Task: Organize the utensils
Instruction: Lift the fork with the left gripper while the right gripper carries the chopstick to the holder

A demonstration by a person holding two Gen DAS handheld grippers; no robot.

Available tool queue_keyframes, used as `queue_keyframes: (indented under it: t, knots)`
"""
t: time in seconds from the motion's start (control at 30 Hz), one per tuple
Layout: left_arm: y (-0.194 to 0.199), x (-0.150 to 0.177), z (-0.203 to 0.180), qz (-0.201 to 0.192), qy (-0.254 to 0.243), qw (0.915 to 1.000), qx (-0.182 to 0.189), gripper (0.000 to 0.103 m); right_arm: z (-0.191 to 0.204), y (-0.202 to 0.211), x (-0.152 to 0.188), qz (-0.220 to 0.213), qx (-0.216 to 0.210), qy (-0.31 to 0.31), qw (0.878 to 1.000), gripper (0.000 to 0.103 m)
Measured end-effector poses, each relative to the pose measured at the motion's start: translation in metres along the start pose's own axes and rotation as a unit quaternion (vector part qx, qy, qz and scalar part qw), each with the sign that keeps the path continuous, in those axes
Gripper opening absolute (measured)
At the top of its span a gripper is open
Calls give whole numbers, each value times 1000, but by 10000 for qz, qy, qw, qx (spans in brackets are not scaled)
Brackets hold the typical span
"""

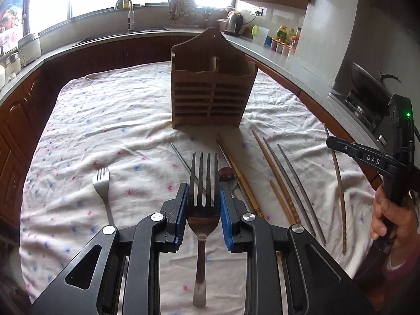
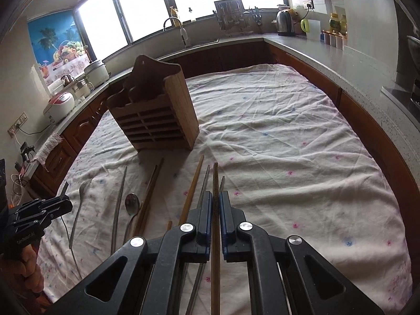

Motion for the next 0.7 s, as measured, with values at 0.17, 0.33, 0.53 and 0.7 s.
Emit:
queue_keyframes:
  t: [0.17, 0.33, 0.53, 0.7]
  knots:
    - [18, -4, 10, -228, 162, 9996, -53, 21, 7, 19, -8, -212, -130, -21, 9997, 5]
    - [31, -6, 18, -402, 328, 9986, -88, 21, 13, 34, -13, -381, -277, -46, 9989, 5]
    - [42, -13, 25, -598, 425, 9972, -122, 21, 24, 49, -22, -587, -429, -15, 9974, 5]
    - [50, -23, 29, -741, 438, 9961, -173, 21, 36, 57, -33, -755, -586, -14, 9954, 5]
Point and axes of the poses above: each gripper's, at about its wrist camera, not at the fingertips, and y roughly against the way its jaws point, z to its left, x to its underside, the point moved 5 cm from there along -y, roughly the way its jaws point, and after that the axes turned 12 degrees about -y, right-handed, at the moved point
